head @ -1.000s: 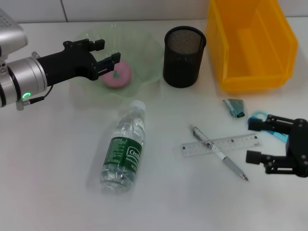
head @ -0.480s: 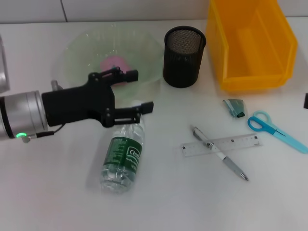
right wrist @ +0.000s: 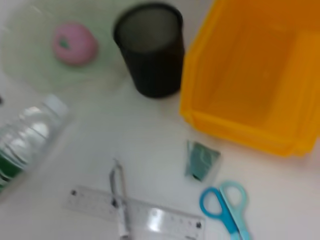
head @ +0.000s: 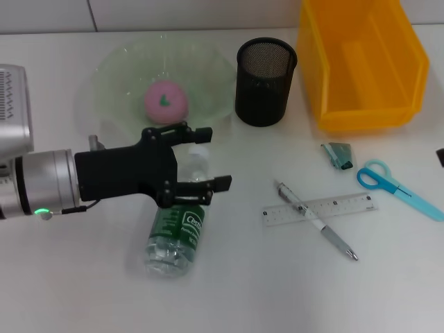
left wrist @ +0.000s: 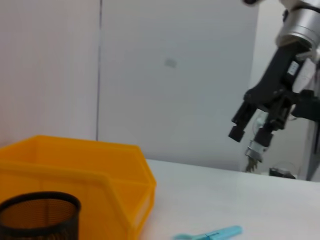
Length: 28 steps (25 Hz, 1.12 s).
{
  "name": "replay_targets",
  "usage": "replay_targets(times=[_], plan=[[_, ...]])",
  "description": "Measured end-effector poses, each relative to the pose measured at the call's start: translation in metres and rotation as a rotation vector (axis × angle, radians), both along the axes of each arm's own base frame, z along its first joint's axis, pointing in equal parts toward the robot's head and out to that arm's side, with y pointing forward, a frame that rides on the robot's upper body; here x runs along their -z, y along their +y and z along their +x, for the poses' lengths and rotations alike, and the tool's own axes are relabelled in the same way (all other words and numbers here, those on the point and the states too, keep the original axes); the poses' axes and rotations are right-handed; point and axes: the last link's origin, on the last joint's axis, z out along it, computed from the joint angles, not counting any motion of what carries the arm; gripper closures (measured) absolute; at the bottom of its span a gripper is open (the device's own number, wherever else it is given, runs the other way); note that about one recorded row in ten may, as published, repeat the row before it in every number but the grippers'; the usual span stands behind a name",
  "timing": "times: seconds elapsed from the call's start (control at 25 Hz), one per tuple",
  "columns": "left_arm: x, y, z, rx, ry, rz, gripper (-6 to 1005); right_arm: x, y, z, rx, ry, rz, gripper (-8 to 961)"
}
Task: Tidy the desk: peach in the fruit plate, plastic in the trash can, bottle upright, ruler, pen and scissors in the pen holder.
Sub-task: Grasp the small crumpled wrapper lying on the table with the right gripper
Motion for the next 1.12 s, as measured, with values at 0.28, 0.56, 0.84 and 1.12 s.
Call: replay_targets(times=[0.28, 0.56, 0.84, 1.12], plan=[[0.005, -0.002, 0.000, 0.009, 0.013, -0.012, 137, 0.041, 0.032, -0.005, 0.061, -0.070, 0.017, 130], [0.004, -0.003, -0.001, 0.012, 0.016, -0.012, 137, 0.073, 0.061, 0.011, 0.104, -0.042, 0.029, 134], [0.005, -0.003, -0.001, 0.015, 0.022, -0.014, 137, 0.103, 0.081, 0.022, 0.128, -0.032, 0.036, 148], [0.005, -0.004, -0.002, 0.014, 0.023, -0.015, 138, 0.119, 0.094, 0.024, 0.135, -0.021, 0.039, 162]])
